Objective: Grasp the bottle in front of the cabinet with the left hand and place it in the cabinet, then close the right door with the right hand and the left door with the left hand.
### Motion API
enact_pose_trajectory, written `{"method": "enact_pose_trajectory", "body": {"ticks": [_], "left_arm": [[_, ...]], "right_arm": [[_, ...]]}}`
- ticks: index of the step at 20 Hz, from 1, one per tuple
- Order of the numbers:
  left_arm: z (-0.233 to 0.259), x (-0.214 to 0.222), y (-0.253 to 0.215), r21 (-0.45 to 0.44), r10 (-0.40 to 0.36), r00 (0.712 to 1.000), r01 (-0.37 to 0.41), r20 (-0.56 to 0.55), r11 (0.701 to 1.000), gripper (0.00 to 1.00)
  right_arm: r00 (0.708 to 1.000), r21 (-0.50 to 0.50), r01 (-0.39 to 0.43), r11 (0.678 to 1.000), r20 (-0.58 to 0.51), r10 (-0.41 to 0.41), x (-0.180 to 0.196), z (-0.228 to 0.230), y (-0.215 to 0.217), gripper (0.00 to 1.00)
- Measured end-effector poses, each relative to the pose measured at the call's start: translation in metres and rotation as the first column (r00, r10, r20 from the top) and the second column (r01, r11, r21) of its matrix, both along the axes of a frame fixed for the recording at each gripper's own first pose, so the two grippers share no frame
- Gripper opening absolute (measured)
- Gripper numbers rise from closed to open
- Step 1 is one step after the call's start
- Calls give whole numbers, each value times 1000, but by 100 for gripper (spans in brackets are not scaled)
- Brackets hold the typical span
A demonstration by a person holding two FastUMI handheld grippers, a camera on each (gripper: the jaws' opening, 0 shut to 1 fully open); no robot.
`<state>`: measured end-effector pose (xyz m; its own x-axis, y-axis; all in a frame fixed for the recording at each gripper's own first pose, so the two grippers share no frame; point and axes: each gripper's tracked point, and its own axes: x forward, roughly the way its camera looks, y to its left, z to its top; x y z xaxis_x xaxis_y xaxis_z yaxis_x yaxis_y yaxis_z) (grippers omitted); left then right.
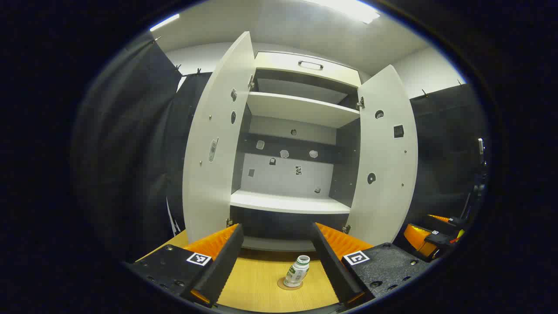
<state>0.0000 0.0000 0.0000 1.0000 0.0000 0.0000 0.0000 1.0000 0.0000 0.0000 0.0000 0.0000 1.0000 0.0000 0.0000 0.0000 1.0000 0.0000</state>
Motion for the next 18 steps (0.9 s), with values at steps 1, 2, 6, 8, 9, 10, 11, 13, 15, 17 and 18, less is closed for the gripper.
{"method": "enact_pose_trajectory", "body": {"ticks": [1, 2, 6, 8, 9, 10, 11, 13, 15, 17, 18], "left_arm": [[-1, -1, 2, -1, 10, 1000, -10, -3, 1000, 95], [-2, -3, 3, -4, 16, 1000, -16, -5, 1000, 92], [-5, -15, 8, -20, 39, 999, -39, -18, 999, 95], [-4, -20, 10, -22, 49, 999, -49, -18, 999, 92], [-4, -22, 11, -21, 53, 998, -53, -19, 998, 95], [-5, -25, 11, -20, 58, 998, -58, -21, 998, 95], [-5, -26, 12, -23, 60, 998, -61, -23, 998, 95], [-6, -28, 11, -31, 60, 998, -60, -26, 998, 95], [-6, -30, 8, -35, 57, 998, -58, -27, 998, 95], [-8, -30, 4, -33, 47, 999, -48, -19, 998, 95], [-12, -28, 3, -29, 45, 999, -45, -18, 999, 92]], "right_arm": [[1000, 1, 2, 1000, -6, -2, -2, -2, -1, 100], [1000, 3, 6, 1000, -10, -6, -4, -3, -3, 92], [1000, -5, -6, 1000, -19, 6, -10, -2, -3, 97], [1000, -11, -10, 1000, -28, 10, -14, -3, -4, 97], [999, -11, -12, 1000, -32, 12, -15, -3, -4, 97], [999, -11, -13, 1000, -37, 13, -18, -4, -4, 97], [999, -12, -16, 1000, -40, 16, -20, -4, -5, 97], [999, -19, -20, 1000, -43, 19, -23, -3, -6, 97], [999, -29, -18, 999, -42, 17, -26, -2, -9, 97], [999, -35, -13, 999, -43, 11, -28, -2, -13, 97], [999, -36, -12, 999, -43, 10, -27, -3, -15, 97]]}}
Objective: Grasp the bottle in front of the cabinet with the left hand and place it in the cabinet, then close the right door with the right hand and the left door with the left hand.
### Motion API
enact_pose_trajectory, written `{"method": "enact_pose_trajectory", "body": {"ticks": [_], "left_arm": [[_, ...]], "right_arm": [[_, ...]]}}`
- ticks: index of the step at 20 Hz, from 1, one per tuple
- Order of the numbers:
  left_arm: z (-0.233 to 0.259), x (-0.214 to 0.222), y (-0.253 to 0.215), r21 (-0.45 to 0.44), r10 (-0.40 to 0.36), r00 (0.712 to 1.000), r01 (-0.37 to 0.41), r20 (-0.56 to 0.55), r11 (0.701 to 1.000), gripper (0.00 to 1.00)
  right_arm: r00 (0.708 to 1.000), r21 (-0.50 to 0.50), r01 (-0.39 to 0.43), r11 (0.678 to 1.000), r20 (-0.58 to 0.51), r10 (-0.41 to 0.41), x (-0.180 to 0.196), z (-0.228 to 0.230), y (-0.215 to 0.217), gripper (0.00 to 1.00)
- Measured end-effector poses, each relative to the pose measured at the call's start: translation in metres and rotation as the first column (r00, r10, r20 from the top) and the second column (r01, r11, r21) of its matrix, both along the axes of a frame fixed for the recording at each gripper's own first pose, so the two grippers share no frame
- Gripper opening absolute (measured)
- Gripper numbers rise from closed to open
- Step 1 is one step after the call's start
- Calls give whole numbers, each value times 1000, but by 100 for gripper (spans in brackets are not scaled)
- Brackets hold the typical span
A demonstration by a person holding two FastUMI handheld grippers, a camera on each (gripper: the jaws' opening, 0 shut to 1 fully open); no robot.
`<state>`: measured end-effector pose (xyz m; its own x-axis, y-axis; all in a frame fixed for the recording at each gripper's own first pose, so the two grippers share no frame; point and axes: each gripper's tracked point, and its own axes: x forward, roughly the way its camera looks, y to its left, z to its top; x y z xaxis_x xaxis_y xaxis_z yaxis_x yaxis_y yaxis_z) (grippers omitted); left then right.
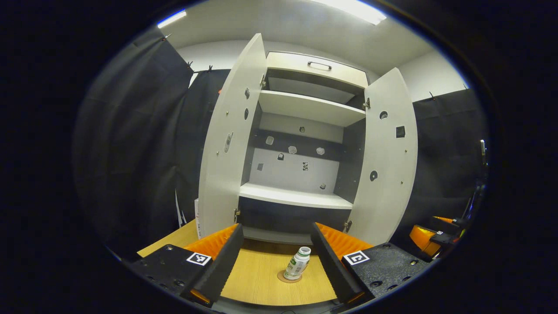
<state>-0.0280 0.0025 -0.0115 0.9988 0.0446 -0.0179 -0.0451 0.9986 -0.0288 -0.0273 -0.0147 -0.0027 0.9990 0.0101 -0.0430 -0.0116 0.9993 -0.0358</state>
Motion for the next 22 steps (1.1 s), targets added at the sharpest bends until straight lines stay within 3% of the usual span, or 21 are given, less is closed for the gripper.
{"method": "enact_pose_trajectory", "body": {"ticks": [13, 15, 16, 17, 22], "left_arm": [[-95, 56, -47, 28, -134, 986, 138, -103, 990, 93], [-116, 70, -52, 40, -143, 981, 149, -128, 988, 95], [-128, 77, -53, 45, -137, 980, 145, -145, 988, 95], [-140, 84, -53, 49, -131, 978, 140, -163, 989, 95], [-195, 116, -67, 45, -147, 960, 162, -238, 986, 95]], "right_arm": [[999, -9, 34, 999, -30, -34, -1, -8, -30, 97], [998, -1, 44, 999, -46, -44, 0, -12, -36, 97], [997, 0, 49, 999, -52, -49, 0, -15, -39, 92], [997, 0, 55, 998, -57, -55, 1, -15, -41, 97], [994, -36, 89, 995, -60, -91, 4, -19, -59, 97]]}}
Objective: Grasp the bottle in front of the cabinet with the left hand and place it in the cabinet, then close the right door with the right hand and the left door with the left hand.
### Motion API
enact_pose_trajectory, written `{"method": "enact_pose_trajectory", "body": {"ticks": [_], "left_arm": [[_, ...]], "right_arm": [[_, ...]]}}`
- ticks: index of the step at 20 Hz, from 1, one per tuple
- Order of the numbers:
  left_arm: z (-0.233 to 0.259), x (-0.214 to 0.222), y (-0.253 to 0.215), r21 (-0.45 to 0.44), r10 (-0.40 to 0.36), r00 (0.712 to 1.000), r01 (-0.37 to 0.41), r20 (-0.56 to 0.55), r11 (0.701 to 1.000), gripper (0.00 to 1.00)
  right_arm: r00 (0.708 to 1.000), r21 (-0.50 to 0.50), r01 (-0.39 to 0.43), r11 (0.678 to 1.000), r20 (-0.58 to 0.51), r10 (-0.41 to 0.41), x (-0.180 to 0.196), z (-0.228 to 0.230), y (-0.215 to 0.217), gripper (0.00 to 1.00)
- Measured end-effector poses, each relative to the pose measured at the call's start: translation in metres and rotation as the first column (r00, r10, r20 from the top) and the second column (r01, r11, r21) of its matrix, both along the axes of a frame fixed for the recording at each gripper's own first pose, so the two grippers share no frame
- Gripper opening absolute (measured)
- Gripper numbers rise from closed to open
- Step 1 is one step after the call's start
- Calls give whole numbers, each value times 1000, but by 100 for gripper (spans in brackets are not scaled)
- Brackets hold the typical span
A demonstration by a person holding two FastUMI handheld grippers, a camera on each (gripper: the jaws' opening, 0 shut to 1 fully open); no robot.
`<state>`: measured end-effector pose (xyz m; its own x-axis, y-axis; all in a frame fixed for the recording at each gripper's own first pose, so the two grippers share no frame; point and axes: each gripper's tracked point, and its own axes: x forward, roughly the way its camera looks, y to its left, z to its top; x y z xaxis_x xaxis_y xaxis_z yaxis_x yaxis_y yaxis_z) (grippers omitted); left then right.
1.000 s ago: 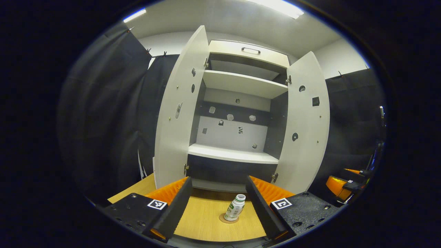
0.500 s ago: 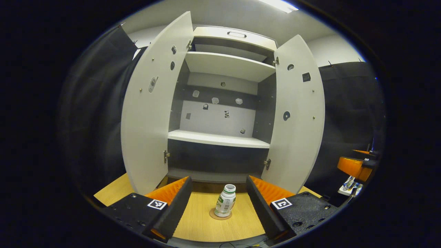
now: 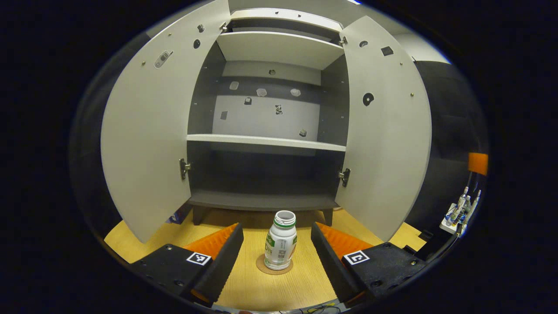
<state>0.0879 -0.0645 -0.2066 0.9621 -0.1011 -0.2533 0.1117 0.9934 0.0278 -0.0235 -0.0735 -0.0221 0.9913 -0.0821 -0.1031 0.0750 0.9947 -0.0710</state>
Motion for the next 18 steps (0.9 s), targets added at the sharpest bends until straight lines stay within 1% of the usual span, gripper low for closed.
{"method": "enact_pose_trajectory", "body": {"ticks": [2, 5, 7, 11, 15, 18], "left_arm": [[-19, 12, -7, -19, -11, 1000, 11, -27, 1000, 95], [-49, 31, -3, 28, 7, 998, -5, -60, 1000, 95], [-64, 42, 1, 31, 28, 996, -25, -83, 999, 95], [-84, 56, 2, 2, 46, 992, -46, -119, 999, 95], [-105, 64, 0, 14, 51, 986, -50, -158, 999, 95], [-115, 67, 1, 12, 69, 981, -68, -180, 998, 95]], "right_arm": [[1000, -5, 14, 1000, -6, -14, 2, -2, -6, 97], [999, -7, 41, 999, -13, -41, 4, -5, -17, 97], [998, -14, 55, 998, -22, -55, 5, -8, -24, 97], [997, -17, 75, 997, -36, -75, 11, -13, -33, 97], [995, -22, 81, 996, -58, -82, 15, -18, -39, 97], [995, -18, 79, 997, -66, -80, 20, -20, -39, 97]]}}
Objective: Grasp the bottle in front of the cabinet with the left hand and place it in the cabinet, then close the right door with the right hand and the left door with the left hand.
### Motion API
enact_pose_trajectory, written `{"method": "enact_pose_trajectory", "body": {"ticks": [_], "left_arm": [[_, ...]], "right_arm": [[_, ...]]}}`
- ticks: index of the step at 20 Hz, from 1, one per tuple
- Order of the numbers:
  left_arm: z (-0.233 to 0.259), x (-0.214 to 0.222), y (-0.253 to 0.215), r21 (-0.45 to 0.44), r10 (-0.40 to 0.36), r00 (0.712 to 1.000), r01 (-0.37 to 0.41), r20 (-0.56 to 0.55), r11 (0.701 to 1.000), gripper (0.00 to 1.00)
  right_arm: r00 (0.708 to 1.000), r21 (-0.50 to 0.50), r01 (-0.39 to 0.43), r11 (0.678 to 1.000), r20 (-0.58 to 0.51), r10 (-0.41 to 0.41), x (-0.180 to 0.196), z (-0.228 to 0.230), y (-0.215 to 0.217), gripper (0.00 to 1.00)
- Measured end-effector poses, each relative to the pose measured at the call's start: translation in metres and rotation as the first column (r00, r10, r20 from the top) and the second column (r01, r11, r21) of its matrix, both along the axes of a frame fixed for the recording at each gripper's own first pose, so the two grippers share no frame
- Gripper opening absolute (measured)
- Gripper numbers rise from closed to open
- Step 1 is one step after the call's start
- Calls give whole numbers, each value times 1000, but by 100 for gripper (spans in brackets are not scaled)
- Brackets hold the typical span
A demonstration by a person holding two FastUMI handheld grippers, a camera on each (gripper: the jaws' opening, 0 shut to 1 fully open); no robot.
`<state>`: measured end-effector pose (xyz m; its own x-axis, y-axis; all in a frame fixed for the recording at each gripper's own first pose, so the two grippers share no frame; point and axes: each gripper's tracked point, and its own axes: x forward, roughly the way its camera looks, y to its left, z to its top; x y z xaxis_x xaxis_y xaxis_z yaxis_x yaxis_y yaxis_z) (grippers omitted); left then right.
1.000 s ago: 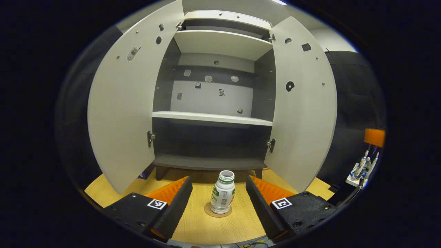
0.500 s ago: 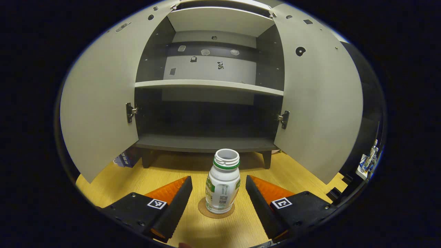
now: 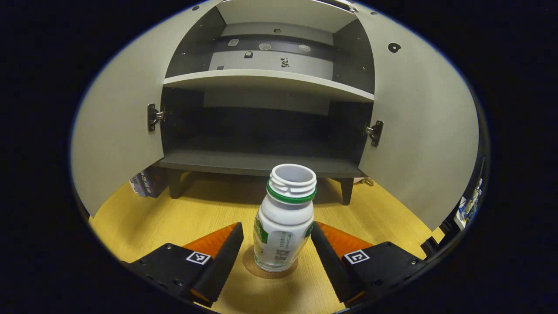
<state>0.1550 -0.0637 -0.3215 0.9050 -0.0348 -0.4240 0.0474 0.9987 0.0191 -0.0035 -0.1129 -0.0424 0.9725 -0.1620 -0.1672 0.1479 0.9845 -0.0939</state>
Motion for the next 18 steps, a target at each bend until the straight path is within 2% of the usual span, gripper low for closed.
{"method": "enact_pose_trajectory", "body": {"ticks": [3, 5, 8, 13, 18], "left_arm": [[2, 1, -4, -21, -1, 1000, 1, -6, 1000, 93], [6, -1, -4, -3, 0, 1000, 0, -23, 1000, 78], [31, 0, -7, -35, -8, 1000, 7, -27, 999, 77], [129, 8, -13, 17, -64, 992, 62, 111, 998, 77], [206, 17, -13, -1, -95, 983, 96, 155, 995, 77]], "right_arm": [[1000, 8, -11, 1000, -5, 11, 7, -4, 0, 97], [1000, 20, -20, 1000, -11, 20, 9, -7, 0, 97], [999, 34, -36, 999, -18, 37, 13, -11, -2, 97], [997, 58, -75, 996, -24, 76, 26, -16, 8, 97], [994, 99, -109, 989, -13, 110, 36, -18, 22, 97]]}}
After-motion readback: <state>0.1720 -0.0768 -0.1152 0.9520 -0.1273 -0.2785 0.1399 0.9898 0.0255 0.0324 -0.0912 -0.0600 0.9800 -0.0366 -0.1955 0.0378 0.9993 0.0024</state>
